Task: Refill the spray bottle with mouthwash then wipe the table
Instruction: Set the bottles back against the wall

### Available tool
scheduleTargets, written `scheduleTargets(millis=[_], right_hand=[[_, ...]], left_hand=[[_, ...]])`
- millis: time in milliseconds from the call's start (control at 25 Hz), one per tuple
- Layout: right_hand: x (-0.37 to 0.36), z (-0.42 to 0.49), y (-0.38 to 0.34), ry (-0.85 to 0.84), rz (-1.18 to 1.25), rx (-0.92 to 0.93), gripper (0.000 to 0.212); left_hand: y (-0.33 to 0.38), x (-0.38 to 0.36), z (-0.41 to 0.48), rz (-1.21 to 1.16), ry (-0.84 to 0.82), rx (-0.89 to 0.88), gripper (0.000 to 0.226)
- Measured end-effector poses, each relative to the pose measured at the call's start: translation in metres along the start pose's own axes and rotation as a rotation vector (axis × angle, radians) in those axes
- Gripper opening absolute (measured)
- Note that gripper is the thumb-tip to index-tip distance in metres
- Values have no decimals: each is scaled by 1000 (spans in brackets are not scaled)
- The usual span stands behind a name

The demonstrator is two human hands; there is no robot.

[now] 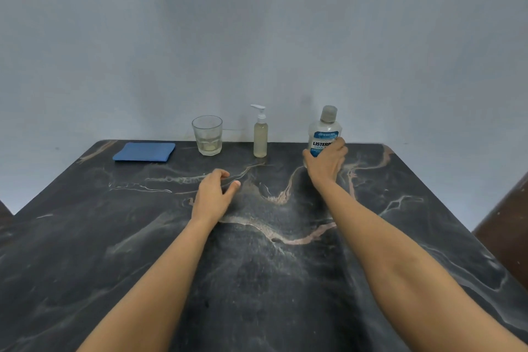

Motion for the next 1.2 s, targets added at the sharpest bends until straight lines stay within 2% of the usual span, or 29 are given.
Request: scheduleTargets(millis=[200, 440, 680, 800, 880, 960, 1080, 1200], right_hand=[[-35, 22, -5, -10, -5, 7, 78], [-50, 33, -12, -37, 23, -18, 73], [-51, 35, -6, -113, 11, -68, 80], [-42, 11, -4, -62, -40, -114, 87], [-38, -22, -8, -5, -44, -24, 75], [-41, -59, -19, -42, -39, 146, 62], [-61, -111, -45, -279, -50, 405, 49], [-92, -155, -74, -481, -61, 537, 40]], left_hand=[[-7, -14, 0, 115, 39, -73, 41], [-8, -14, 0, 113, 50, -52, 42], [-7, -12, -1, 86, 53, -40, 40], [-1, -4, -3, 7, 92, 10, 37], [2, 5, -8, -34, 108, 44, 36], [-3, 22, -19, -18, 110, 63, 38], [-31, 67, -43, 117, 115, 99, 41], [-71, 120, -63, 292, 78, 152, 42]])
Point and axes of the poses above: each hand's wrist, its own z-axis towards the middle knuckle, its own x-axis out of the back of the hand, y = z × x, the point moved 4 cm from there along z, towards the middle knuckle, and after that the axes turned 14 degrees about -x, right-handed, at the moved point
